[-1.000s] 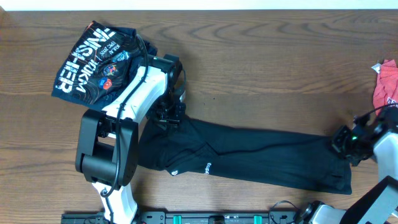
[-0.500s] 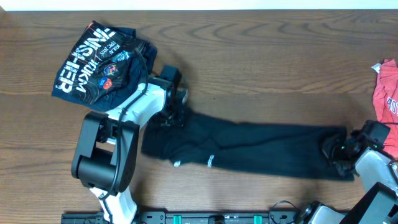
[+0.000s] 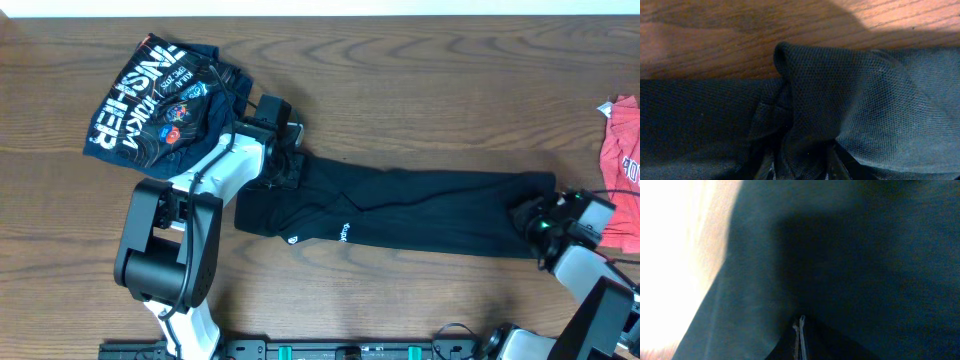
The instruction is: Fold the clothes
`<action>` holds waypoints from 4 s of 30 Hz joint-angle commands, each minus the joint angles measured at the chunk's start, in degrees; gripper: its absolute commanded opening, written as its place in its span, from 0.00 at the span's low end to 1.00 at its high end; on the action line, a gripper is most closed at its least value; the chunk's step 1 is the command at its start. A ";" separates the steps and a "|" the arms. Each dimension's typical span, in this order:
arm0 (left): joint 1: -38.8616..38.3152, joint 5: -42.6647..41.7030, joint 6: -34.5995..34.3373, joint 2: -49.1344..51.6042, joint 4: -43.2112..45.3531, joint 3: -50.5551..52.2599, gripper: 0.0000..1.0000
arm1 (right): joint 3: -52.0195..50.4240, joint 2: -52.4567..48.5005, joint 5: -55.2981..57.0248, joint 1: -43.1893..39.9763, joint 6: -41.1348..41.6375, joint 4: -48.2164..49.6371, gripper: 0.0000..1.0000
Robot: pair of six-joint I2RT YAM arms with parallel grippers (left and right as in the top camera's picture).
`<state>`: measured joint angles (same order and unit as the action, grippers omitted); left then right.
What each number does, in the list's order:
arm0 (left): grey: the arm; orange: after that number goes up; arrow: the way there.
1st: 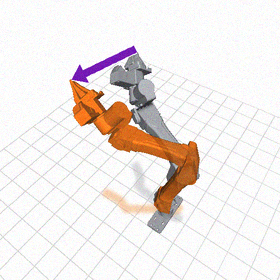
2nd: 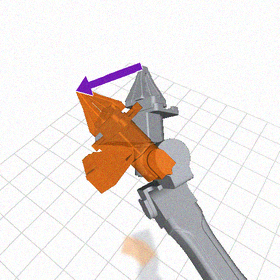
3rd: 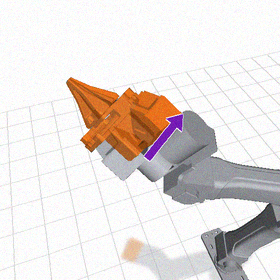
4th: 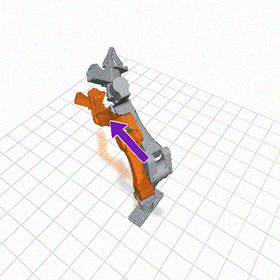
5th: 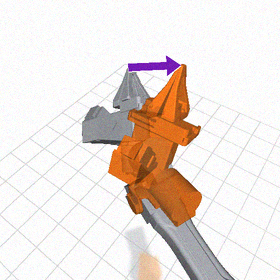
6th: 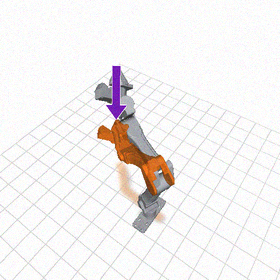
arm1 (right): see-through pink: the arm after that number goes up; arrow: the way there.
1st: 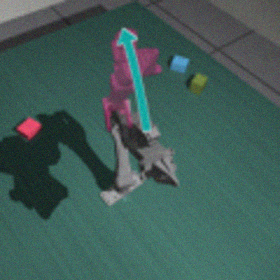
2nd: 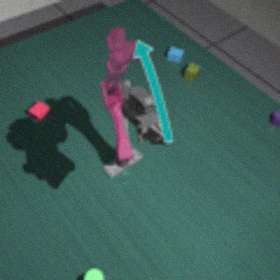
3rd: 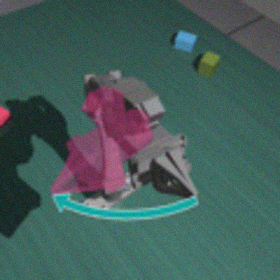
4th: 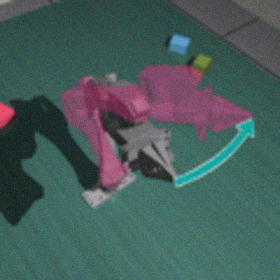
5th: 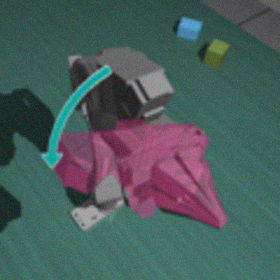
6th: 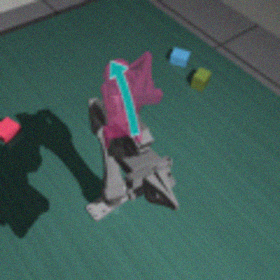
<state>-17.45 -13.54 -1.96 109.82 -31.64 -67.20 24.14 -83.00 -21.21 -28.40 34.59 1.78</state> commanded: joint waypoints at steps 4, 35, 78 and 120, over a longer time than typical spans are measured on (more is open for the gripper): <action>1.38 2.62 -0.85 1.73 -1.66 0.90 0.33 | 0.09 -0.59 -1.31 5.84 1.14 1.20 0.01; 4.33 2.67 -0.22 -18.10 -26.77 -14.34 0.74 | 39.01 -9.46 0.44 -15.15 -35.54 -49.13 0.73; 4.42 2.67 -0.02 -18.10 -25.11 -14.34 0.75 | 51.93 -26.51 0.26 -13.88 -43.56 -68.00 0.01; 4.42 2.64 -0.07 -18.10 -24.87 -14.34 0.76 | 37.05 -10.82 5.79 25.29 -26.51 -56.96 0.23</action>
<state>-13.21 -11.57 -2.76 91.53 -56.38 -81.03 60.05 -95.18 -13.13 -1.61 7.62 -55.24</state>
